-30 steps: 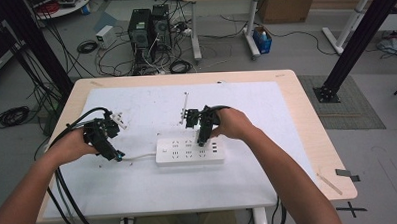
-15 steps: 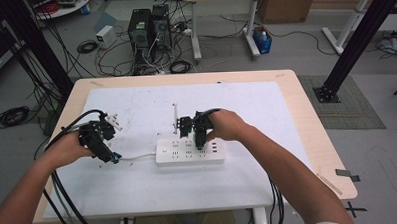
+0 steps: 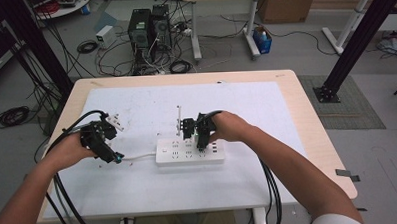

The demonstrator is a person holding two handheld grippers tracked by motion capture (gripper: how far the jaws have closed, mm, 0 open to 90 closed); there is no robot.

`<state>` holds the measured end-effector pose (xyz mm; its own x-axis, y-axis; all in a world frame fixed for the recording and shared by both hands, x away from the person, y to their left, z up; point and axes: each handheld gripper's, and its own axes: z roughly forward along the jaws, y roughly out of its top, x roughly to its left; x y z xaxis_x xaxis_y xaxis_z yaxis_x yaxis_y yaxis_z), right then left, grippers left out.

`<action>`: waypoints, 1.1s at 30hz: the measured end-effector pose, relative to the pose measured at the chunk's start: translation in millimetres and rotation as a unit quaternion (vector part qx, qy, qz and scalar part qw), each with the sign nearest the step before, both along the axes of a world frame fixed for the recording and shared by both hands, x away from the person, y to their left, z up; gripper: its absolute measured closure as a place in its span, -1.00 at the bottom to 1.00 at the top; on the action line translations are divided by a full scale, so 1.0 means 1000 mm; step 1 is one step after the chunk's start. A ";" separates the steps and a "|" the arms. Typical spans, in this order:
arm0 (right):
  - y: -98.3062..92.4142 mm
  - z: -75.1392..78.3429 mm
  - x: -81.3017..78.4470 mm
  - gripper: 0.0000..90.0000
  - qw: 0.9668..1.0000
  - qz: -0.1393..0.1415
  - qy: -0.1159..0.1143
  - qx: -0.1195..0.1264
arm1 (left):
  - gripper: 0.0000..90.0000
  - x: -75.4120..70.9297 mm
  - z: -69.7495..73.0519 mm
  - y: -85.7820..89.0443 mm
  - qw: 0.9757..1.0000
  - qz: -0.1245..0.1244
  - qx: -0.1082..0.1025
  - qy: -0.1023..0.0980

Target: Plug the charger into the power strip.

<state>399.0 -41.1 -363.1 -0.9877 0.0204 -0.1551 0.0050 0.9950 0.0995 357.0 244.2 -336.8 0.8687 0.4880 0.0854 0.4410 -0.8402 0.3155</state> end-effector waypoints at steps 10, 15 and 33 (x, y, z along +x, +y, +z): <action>0.008 -0.007 0.005 0.39 1.000 0.009 0.016 -0.020 | -0.56 -0.004 0.004 -0.008 1.000 0.000 -0.003 -0.006; 0.004 -0.008 0.012 0.39 0.999 0.001 0.034 -0.004 | -0.56 -0.003 0.003 -0.010 1.000 -0.002 -0.001 -0.004; -0.007 -0.015 0.014 0.38 0.998 -0.011 0.042 0.043 | -0.56 0.005 -0.005 -0.011 1.000 0.000 -0.008 0.000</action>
<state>412.5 -47.7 -378.3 -0.9963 0.0529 -0.0675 0.0397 0.9822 0.1835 361.7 233.5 -341.6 0.8683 0.4899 0.0777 0.4416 -0.8349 0.3284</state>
